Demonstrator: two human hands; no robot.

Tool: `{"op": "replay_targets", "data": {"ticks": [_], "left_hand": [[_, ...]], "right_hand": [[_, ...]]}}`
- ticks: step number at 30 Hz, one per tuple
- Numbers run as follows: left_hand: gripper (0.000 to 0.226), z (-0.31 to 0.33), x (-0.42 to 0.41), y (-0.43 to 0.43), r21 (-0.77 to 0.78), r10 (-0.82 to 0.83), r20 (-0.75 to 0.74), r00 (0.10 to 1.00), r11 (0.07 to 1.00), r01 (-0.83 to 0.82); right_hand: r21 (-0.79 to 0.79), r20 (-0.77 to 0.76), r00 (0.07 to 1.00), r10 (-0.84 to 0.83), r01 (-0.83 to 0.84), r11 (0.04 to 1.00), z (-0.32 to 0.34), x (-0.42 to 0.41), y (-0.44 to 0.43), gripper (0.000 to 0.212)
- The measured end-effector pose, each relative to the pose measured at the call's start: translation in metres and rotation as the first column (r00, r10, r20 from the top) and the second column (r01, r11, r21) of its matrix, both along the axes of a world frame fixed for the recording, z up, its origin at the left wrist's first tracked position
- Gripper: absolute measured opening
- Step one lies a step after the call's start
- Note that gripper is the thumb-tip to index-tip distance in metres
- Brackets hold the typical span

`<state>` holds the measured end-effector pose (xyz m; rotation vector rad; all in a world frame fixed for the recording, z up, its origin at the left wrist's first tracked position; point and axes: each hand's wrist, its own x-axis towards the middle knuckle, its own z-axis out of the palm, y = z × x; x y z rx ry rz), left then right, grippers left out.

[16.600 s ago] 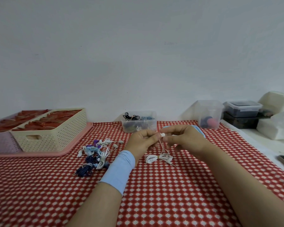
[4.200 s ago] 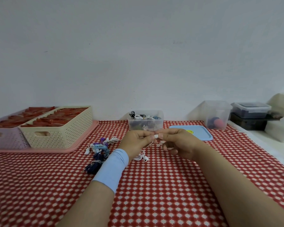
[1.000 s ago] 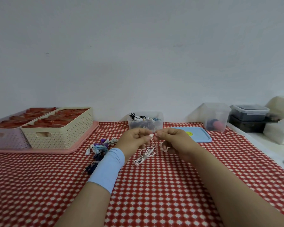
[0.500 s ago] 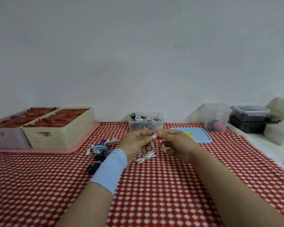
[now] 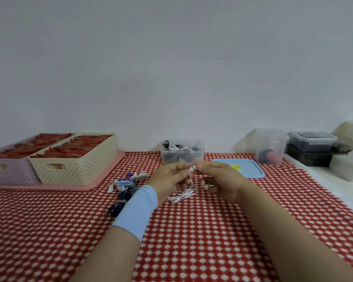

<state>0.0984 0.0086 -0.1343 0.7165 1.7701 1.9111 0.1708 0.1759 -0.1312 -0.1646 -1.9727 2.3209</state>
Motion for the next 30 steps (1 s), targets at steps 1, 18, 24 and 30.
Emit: {"op": "replay_targets", "data": {"ticks": [1,18,24,30], "left_hand": [[0.018,0.0004,0.0004,0.0004,-0.003,-0.003,-0.002,1.0,1.0,0.003],[0.018,-0.0025,-0.0018,-0.0006,-0.08,0.087,-0.11,0.99,0.992,-0.096],[0.015,0.0019,-0.0019,-0.003,-0.131,0.166,-0.275,0.947,0.97,-0.207],[0.017,0.0047,-0.0009,-0.0048,-0.138,0.176,-0.443,0.879,0.956,-0.26]], "right_hand": [[0.0,-0.002,1.0,-0.002,0.002,1.0,0.0004,0.0001,-0.0001,0.015],[0.061,0.019,1.0,-0.007,0.006,0.998,-0.0016,-0.001,-0.0011,0.025],[0.112,-0.007,0.998,-0.066,0.066,0.991,-0.0007,0.001,-0.0065,0.023],[0.203,-0.048,0.997,-0.062,0.071,0.977,0.0008,0.0047,-0.006,0.019]]}}
